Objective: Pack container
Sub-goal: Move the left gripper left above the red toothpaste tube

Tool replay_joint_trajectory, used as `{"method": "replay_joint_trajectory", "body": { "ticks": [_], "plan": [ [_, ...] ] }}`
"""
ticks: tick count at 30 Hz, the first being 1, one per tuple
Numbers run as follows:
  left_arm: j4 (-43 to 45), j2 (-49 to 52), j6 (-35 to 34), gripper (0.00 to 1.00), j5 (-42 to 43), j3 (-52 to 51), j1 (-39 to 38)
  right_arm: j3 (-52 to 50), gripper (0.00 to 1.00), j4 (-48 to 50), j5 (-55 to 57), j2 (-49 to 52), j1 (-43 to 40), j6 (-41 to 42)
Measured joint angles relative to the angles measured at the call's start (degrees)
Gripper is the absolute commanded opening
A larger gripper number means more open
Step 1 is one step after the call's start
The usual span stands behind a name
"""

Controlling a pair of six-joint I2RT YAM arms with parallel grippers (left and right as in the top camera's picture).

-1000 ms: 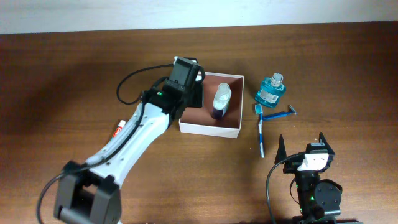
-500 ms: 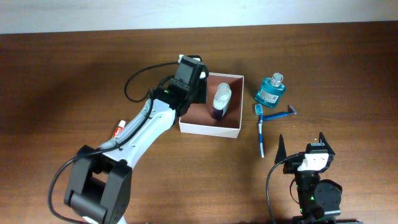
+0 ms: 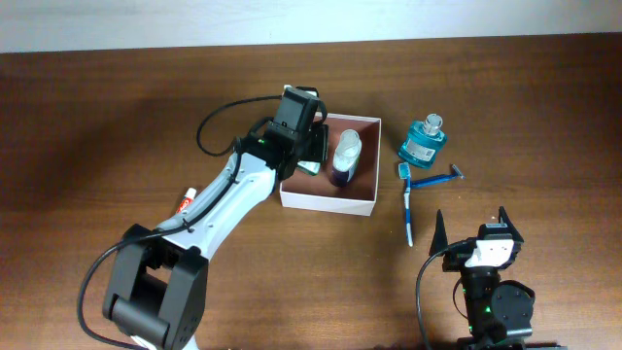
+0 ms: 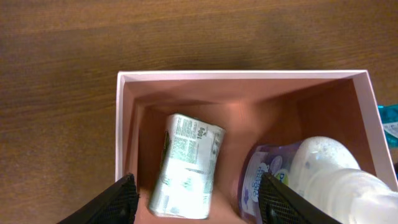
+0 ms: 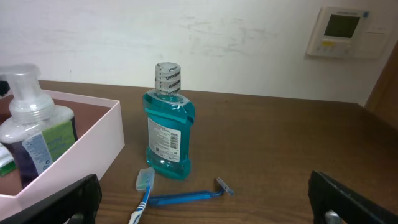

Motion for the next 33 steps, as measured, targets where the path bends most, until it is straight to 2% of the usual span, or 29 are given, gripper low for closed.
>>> {"method": "replay_joint_trajectory", "body": {
  "ticks": [5,11,14,15,17,22,23,24,33],
  "plan": [
    [-4.8,-0.8,2.8,0.64,-0.4,2.2,0.0,0.0,0.98,0.0,0.0,0.0,0.0,0.0],
    [-18.1,-6.6,5.1,0.65,-6.1,7.4,2.4,0.0,0.99,0.0,0.0,0.0,0.0,0.0],
    [-23.8,-10.8,5.7,0.73,-8.1,8.7,6.1,0.0,0.99,0.0,0.0,0.0,0.0,0.0],
    [-25.9,-12.1,5.8,0.79,-8.5,9.0,7.7,0.0,0.99,0.0,0.0,0.0,0.0,0.0],
    [-29.7,-14.1,5.9,0.85,-9.4,9.2,10.8,0.0,0.99,0.0,0.0,0.0,0.0,0.0],
    [-38.4,-14.9,5.8,0.87,-9.0,9.3,18.2,0.0,0.99,0.0,0.0,0.0,0.0,0.0],
    [-39.4,-14.8,5.9,0.87,-8.4,9.3,19.5,0.0,0.99,0.0,0.0,0.0,0.0,0.0],
    [-40.0,-14.8,5.9,0.92,-7.8,9.3,20.8,0.0,0.98,0.0,0.0,0.0,0.0,0.0],
    [-39.8,-14.8,4.5,0.89,-4.0,5.4,28.5,0.0,0.99,0.0,0.0,0.0,0.0,0.0]
  ]
}}
